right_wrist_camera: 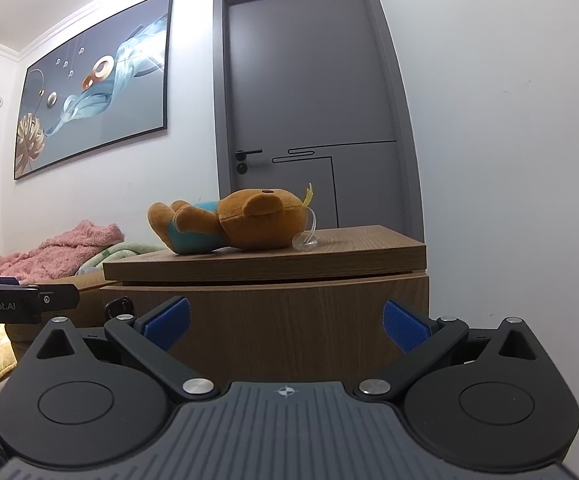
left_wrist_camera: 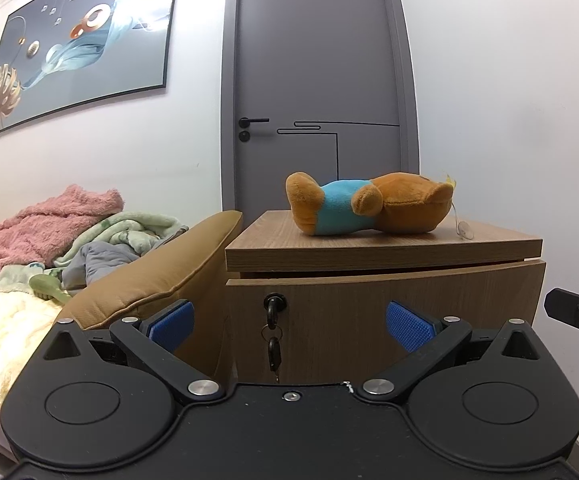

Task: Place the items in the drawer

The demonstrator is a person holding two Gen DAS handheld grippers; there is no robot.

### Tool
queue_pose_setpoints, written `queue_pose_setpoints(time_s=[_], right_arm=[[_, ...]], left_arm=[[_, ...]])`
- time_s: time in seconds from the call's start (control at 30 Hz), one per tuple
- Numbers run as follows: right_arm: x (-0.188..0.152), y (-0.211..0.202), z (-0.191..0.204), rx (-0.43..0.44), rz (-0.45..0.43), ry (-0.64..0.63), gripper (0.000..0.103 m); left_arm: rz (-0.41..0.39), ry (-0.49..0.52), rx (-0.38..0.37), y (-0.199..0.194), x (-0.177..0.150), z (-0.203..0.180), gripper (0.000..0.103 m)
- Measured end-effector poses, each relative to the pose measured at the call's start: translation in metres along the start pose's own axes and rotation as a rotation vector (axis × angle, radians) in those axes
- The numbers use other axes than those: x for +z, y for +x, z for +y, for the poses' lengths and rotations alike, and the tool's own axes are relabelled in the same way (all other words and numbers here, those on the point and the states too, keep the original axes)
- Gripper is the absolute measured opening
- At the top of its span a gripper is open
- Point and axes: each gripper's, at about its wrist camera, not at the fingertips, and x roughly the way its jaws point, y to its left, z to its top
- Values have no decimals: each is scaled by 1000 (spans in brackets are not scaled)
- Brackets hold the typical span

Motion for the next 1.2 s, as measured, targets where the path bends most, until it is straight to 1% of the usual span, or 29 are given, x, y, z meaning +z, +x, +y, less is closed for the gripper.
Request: queue_pose_setpoints(time_s=[0.33,0.7,0.93,1.1,1.2], right_arm=[[-1,-1,-2,0,9,6,103],[2,-6,-8,2,0,17,103],[2,-9,-12,22,-2,30,103],[4,-12,-14,29,-12,30,103],[4,-13,-16,27,-17,33,103]], left_arm=[[-2,11,16,4,-1,-3,102],[-5,10,29,2,2,-6,102],[-17,-18,25,-2,-2,-7,102],[-19,0,57,-5,-6,-3,102],[-7,28,63,-8,-7,1,102]])
